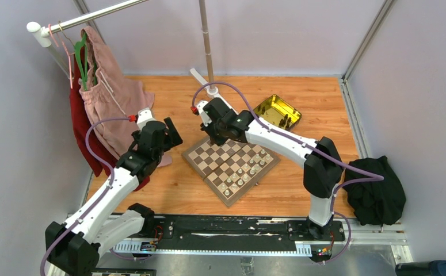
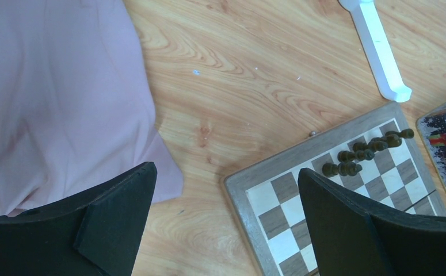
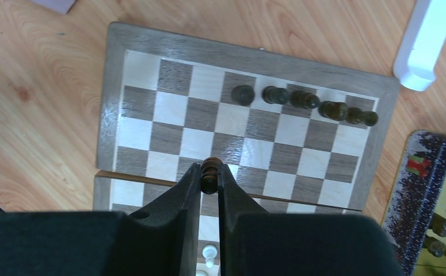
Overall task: Set up the chess pieces on the board
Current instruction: Place the chess piece on the chessboard.
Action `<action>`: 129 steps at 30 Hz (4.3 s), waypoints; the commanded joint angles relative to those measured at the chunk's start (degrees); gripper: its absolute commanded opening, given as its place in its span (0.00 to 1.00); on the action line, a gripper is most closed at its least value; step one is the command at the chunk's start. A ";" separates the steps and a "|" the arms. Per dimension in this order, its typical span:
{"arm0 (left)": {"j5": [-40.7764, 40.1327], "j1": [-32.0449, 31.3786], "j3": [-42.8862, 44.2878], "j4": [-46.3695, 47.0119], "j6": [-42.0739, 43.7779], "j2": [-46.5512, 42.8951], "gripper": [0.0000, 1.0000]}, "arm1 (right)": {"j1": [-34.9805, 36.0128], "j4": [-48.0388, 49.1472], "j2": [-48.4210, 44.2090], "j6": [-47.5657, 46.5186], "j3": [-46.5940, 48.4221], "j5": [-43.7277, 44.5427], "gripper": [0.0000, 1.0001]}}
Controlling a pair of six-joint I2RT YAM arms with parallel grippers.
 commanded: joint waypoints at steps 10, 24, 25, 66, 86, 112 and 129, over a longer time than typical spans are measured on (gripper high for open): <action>-8.62 -0.10 -0.45 -4.79 1.39 -3.96 1.00 | 3.53 -1.73 3.99 0.01 3.31 0.46 0.00; -4.86 7.52 -0.20 -1.31 4.10 -1.04 1.00 | 3.57 -3.53 10.04 -2.21 9.47 0.17 0.00; -4.51 7.92 -0.21 -1.16 4.06 -0.67 1.00 | 3.54 -3.50 10.45 -2.31 9.88 0.17 0.00; 0.00 12.58 -1.96 2.92 6.58 3.34 1.00 | 1.95 -3.57 20.05 -2.39 16.01 -2.39 0.00; 1.76 13.90 -2.90 4.21 7.21 3.87 1.00 | 0.86 -3.67 22.37 -2.72 18.27 -1.78 0.00; 2.77 14.87 -3.17 5.70 7.19 5.52 1.00 | -0.16 -3.61 22.52 -2.48 19.19 -3.57 0.00; 3.16 14.87 -3.55 5.28 6.77 4.72 1.00 | 0.79 -2.10 16.84 -1.52 12.39 -3.57 0.00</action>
